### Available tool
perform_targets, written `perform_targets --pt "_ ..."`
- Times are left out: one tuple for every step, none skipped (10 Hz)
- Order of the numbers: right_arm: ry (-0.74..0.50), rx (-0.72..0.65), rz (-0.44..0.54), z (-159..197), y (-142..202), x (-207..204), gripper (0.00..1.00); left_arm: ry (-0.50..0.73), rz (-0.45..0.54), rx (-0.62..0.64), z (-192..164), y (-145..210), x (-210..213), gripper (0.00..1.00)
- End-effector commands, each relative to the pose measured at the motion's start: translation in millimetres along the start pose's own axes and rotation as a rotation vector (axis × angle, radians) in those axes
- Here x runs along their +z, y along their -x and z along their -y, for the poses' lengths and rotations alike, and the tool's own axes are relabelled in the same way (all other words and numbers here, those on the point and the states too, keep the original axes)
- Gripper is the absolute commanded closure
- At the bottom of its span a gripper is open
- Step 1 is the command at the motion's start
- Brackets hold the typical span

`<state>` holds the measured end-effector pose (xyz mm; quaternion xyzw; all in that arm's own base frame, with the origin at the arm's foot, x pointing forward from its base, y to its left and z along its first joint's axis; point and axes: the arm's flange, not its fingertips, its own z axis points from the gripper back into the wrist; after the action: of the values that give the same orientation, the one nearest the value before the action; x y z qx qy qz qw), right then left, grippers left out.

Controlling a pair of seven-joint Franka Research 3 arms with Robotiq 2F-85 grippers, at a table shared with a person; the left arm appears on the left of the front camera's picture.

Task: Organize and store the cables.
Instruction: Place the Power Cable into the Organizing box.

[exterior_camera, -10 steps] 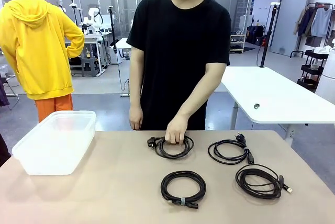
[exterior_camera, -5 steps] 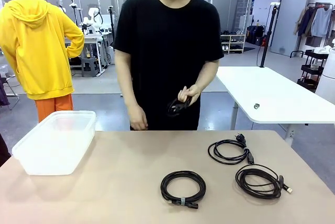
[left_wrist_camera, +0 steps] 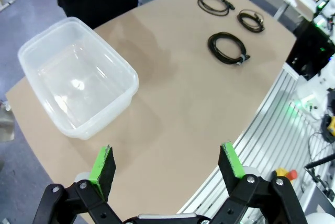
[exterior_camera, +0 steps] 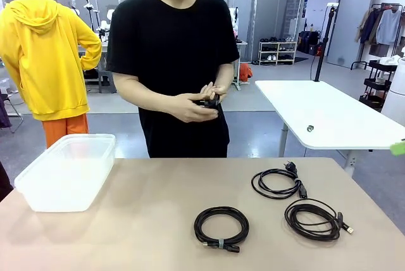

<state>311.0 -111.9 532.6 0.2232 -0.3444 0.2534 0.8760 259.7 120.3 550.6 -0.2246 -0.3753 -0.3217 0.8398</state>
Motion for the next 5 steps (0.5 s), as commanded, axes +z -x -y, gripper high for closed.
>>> perform_targets --pt "0.100 -0.128 -0.119 13 -52 -64 0.00 0.005 0.000 -0.011 0 0 0 0.00" --pt "0.178 -0.188 -0.163 21 -69 -94 0.00 0.005 0.000 -0.011 0 0 0 0.00" --pt "0.194 -0.245 -0.199 27 -83 -125 0.00 0.005 0.000 -0.011 0 0 0 0.00" --pt "0.297 -0.281 -0.257 34 -93 -159 0.00 0.005 0.000 -0.011 0 0 0 0.00" --pt "0.326 -0.306 -0.316 39 -102 -195 0.00 0.005 0.000 -0.011 0 0 0 0.00"
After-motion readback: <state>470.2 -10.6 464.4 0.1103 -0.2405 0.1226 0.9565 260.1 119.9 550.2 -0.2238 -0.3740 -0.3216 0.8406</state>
